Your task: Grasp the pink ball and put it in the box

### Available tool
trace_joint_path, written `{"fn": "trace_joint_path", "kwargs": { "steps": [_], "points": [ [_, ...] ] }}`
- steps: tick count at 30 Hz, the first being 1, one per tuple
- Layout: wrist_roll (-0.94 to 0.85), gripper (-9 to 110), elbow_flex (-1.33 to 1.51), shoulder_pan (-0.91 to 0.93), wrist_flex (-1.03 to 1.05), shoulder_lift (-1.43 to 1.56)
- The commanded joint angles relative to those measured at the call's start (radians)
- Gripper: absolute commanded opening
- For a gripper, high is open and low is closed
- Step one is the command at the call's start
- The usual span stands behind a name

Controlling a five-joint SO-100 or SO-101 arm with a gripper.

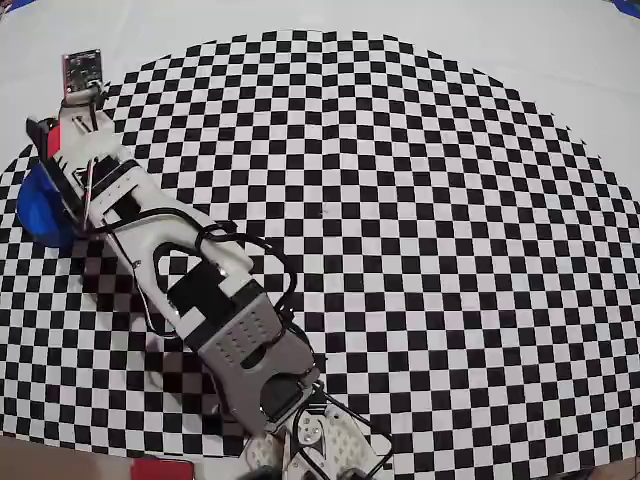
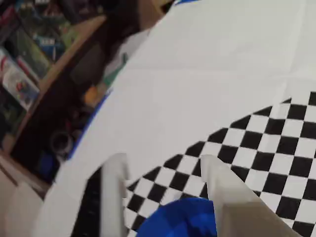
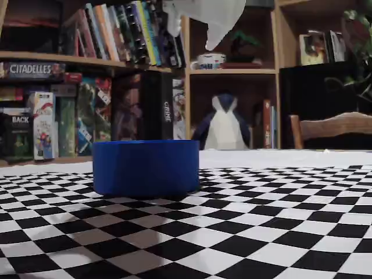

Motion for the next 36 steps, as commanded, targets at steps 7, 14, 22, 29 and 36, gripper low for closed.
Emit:
{"fn": "trace_joint_path", "kwargs": {
  "steps": [7,14,22,29,36],
  "points": [
    [0.526,0,0.196,0.218,-0.002,0.265],
    [0.753,0,0.433,0.403,0.052,0.443],
    [0.873,0,0.738,0.546,0.112,0.729],
    [0.931,0,1.066,0.606,0.138,1.055],
    [0.943,0,1.282,0.612,0.250,1.374]
  ]
}}
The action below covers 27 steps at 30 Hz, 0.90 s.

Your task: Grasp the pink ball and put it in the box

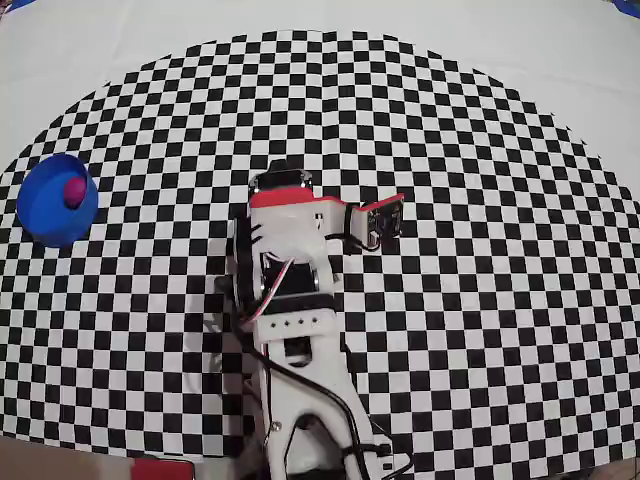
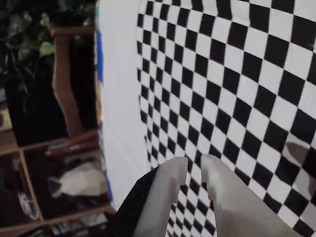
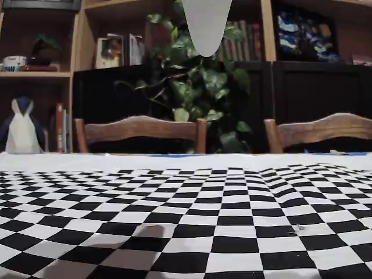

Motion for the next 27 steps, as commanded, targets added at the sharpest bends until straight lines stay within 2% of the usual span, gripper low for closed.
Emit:
{"fn": "trace_joint_path", "kwargs": {
  "steps": [1,12,27],
  "points": [
    [0.011,0,0.074,0.014,0.044,0.167],
    [0.011,0,0.322,0.031,0.170,0.485],
    [0.035,0,0.331,0.067,0.517,0.670]
  ]
}}
